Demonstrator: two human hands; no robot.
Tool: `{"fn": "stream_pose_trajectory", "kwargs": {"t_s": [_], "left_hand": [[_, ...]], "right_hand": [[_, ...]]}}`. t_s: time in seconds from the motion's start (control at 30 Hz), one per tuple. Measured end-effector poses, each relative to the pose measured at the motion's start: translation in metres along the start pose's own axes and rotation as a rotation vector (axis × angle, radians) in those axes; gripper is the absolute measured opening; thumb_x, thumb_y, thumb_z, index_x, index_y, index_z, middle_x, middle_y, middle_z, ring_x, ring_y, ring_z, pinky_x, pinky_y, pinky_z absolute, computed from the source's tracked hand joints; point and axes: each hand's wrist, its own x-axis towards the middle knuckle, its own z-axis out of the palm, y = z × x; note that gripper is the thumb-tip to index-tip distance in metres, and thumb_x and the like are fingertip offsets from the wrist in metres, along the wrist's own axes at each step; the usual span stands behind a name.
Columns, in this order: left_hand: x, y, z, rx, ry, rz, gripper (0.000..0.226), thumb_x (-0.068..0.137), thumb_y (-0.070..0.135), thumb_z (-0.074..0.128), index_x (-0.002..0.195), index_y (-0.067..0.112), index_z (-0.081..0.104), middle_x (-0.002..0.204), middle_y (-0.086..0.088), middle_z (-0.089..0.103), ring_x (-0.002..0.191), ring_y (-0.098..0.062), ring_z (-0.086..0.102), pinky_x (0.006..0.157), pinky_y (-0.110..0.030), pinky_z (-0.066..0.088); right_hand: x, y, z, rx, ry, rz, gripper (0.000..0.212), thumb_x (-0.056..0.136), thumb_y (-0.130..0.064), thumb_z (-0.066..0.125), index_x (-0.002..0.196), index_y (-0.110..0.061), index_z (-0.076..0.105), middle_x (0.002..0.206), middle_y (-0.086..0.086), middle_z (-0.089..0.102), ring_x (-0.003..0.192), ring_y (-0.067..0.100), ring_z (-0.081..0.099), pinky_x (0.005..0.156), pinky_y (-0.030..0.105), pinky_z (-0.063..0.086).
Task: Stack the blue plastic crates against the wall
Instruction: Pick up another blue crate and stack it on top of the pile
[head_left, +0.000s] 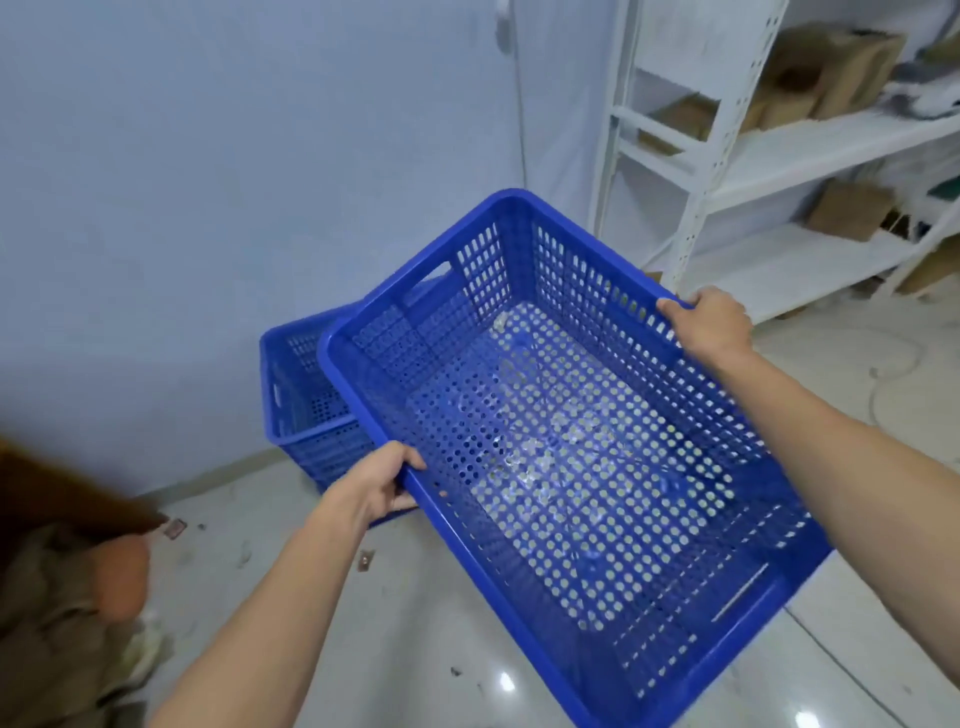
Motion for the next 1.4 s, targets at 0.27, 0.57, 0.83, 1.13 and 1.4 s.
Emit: {"fn": "stream_pose_trajectory", "kwargs": {"t_s": [0.27,0.57,0.83,1.13,1.4], "left_hand": [[0.019,0.070,-0.036,-0.202,0.076,0.064,0.026,0.081,-0.009,0.049,0.104,0.002,0.056,0.099,-0.018,0.068,0.097,-0.041,0.066,0.064,-0.053,0.063],[0.048,0.146,-0.055,-0.305,0.261,0.105,0.036,0.082,-0.005,0.047,0.117,0.002,0.053,0.106,-0.020,0.066,0.078,-0.038,0.070,0.045,-0.037,0.059],[0.068,0.167,-0.081,-0.515,0.410,0.110,0.040,0.080,-0.007,0.046,0.119,0.003,0.055,0.105,-0.017,0.070,0.078,-0.037,0.072,0.046,-0.039,0.060],[0.119,0.184,-0.099,-0.667,0.412,0.064,0.039,0.084,-0.006,0.043,0.120,0.006,0.053,0.107,-0.015,0.070,0.081,-0.036,0.071,0.044,-0.035,0.059],[0.153,0.172,-0.078,-0.767,0.375,-0.021,0.011,0.090,0.000,0.044,0.090,0.007,0.053,0.041,-0.002,0.055,0.028,-0.016,0.052,0.047,-0.034,0.061]], "right_hand": [[0.089,-0.125,0.049,0.018,-0.101,-0.174,0.052,0.092,-0.052,0.057,0.065,-0.008,0.064,0.067,0.013,0.062,0.068,0.032,0.060,0.064,0.034,0.042],[0.191,-0.247,0.121,0.075,-0.230,-0.347,0.046,0.087,-0.047,0.058,0.065,-0.008,0.066,0.050,0.000,0.049,0.046,0.017,0.042,0.047,0.028,0.030],[0.225,-0.354,0.187,0.049,-0.431,-0.527,0.027,0.083,-0.029,0.059,0.061,-0.015,0.052,0.052,0.002,0.045,0.050,0.023,0.046,0.048,0.028,0.035],[0.245,-0.443,0.270,-0.071,-0.463,-0.635,0.024,0.089,-0.023,0.061,0.083,-0.001,0.070,0.080,0.015,0.068,0.077,0.033,0.065,0.063,0.032,0.047],[0.259,-0.475,0.317,-0.125,-0.468,-0.792,0.027,0.091,-0.025,0.062,0.096,-0.001,0.073,0.086,0.018,0.072,0.082,0.035,0.066,0.078,0.046,0.057]]}}
